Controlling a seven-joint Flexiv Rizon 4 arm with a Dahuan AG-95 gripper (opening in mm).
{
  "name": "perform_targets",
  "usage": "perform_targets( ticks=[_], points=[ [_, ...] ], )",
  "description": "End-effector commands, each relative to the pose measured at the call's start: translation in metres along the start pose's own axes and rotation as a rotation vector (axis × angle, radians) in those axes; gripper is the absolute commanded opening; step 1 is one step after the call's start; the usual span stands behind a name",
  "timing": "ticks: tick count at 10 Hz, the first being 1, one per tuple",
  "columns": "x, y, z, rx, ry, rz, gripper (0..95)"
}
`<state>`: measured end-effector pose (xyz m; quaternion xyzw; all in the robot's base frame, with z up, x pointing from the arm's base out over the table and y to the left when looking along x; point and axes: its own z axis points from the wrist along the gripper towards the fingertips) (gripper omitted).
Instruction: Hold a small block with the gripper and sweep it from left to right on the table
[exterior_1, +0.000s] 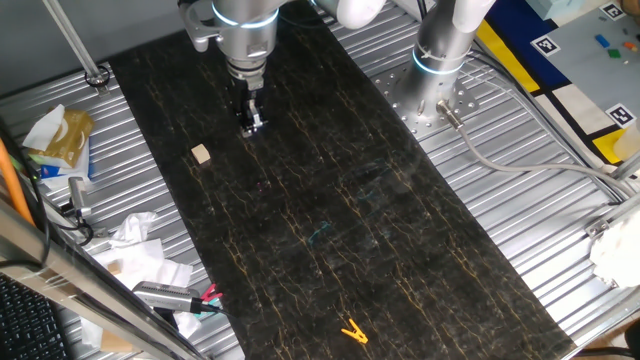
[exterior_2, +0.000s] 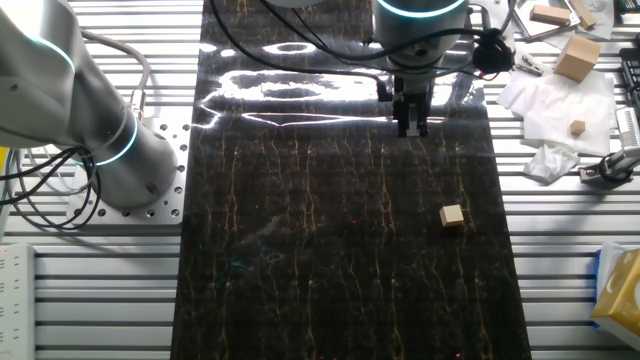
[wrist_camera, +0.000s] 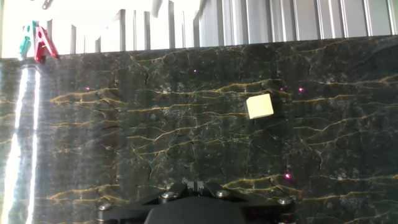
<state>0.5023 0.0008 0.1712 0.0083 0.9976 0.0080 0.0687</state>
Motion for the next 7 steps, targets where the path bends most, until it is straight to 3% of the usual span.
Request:
perform_targets(
  ticks=[1,7],
  points=[
    [0.0007,0.0001,-0.0006,-0.001,0.0,-0.002,19.0],
    [0.0001,0.0004,-0.0007,-0.002,0.001,-0.008,19.0]
  ],
)
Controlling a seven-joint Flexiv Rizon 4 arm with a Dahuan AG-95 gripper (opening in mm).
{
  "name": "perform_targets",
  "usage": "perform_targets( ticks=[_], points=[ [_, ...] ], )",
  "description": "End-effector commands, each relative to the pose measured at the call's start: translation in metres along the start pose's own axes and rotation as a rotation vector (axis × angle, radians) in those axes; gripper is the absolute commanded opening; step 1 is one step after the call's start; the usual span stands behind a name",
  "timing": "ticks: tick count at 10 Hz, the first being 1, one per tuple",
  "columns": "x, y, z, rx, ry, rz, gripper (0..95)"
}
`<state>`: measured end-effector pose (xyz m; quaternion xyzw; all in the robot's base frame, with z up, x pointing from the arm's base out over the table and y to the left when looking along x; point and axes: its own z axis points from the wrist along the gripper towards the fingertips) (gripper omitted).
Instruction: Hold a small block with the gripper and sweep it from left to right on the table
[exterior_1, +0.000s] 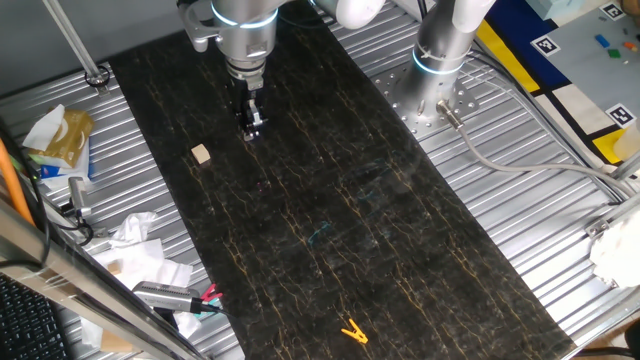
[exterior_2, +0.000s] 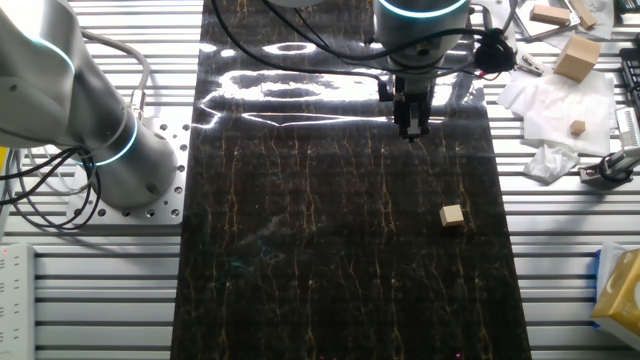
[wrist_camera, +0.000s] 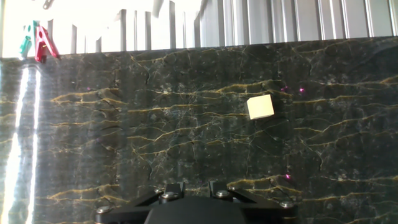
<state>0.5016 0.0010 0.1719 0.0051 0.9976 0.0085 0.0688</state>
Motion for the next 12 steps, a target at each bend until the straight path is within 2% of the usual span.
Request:
perform_targets(
  ticks=[1,6,7,12],
  points=[
    [-0.0007,0.0003,0.0,-0.001,0.002,-0.004,19.0],
    [-0.0018,0.001,-0.0003,-0.001,0.0,-0.019,19.0],
    [-0.0019,0.001,-0.0003,-0.001,0.0,-0.019,38.0],
    [-0.0035,0.0016,-0.0008,0.0,0.0,-0.022,38.0]
  ],
)
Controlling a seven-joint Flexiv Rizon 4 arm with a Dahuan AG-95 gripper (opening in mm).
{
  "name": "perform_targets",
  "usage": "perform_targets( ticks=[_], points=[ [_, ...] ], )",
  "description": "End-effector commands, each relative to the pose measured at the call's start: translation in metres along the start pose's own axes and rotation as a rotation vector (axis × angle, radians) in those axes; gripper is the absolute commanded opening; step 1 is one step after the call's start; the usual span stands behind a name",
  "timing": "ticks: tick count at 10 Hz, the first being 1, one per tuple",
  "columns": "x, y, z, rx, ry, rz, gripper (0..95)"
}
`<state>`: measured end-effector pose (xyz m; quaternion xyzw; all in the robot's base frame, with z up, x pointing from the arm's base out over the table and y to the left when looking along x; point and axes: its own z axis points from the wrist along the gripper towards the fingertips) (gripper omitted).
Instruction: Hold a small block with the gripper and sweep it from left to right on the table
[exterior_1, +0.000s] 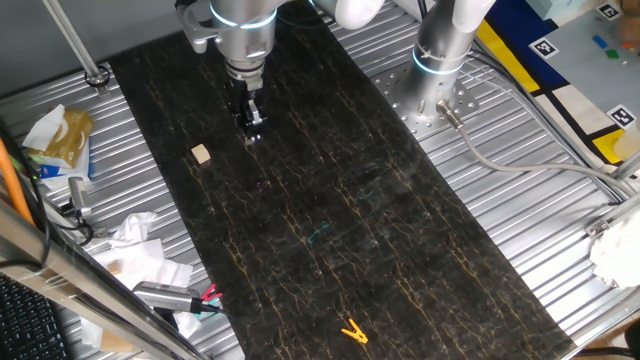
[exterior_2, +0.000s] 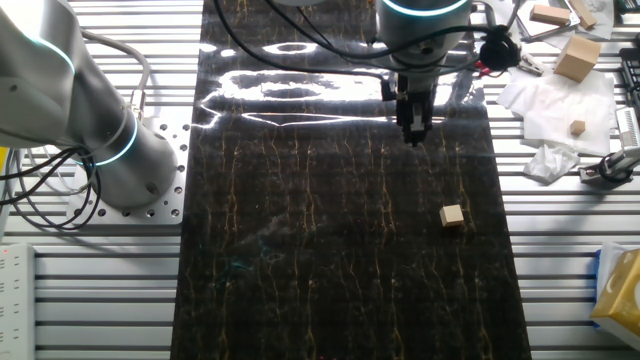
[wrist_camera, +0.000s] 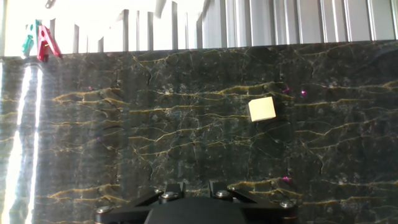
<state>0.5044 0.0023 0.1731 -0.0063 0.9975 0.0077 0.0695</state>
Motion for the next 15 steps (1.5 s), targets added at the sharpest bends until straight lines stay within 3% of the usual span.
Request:
perform_targets(
  ticks=[1,15],
  points=[
    [-0.0008,0.0003,-0.0001,0.0,0.001,0.001,38.0],
    [-0.003,-0.0011,0.0044,0.003,0.002,-0.009,38.0]
  ],
)
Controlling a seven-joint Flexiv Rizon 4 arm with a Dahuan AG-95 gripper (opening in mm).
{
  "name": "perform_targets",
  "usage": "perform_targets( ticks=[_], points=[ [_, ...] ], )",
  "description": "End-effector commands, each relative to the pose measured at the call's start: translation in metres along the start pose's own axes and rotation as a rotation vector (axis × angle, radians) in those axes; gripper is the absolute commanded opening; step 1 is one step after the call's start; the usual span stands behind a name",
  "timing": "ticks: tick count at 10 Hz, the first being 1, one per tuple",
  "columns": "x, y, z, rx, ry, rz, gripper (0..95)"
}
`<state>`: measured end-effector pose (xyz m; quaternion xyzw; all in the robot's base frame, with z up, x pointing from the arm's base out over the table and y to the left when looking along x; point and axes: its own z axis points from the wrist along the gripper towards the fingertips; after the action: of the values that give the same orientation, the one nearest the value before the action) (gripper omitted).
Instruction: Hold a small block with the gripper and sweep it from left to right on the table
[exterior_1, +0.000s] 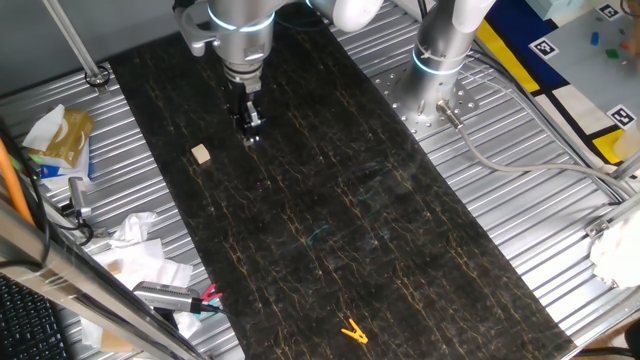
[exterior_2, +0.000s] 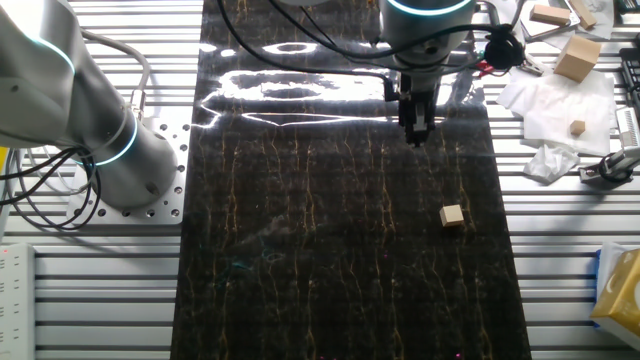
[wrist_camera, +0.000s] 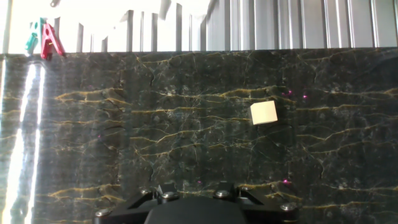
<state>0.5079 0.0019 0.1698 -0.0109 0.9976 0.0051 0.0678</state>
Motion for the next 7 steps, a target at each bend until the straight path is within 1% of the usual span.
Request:
perform_targets(
  ticks=[1,3,4,7],
  points=[
    [-0.0002,-0.001,0.0016,-0.001,-0.003,0.0,38.0],
    [-0.0004,-0.0013,0.0021,-0.005,-0.007,-0.004,38.0],
    [-0.0005,-0.0013,0.0021,-0.005,-0.012,-0.012,57.0],
    [-0.0011,-0.0011,0.0019,-0.008,-0.019,-0.006,57.0]
  ],
)
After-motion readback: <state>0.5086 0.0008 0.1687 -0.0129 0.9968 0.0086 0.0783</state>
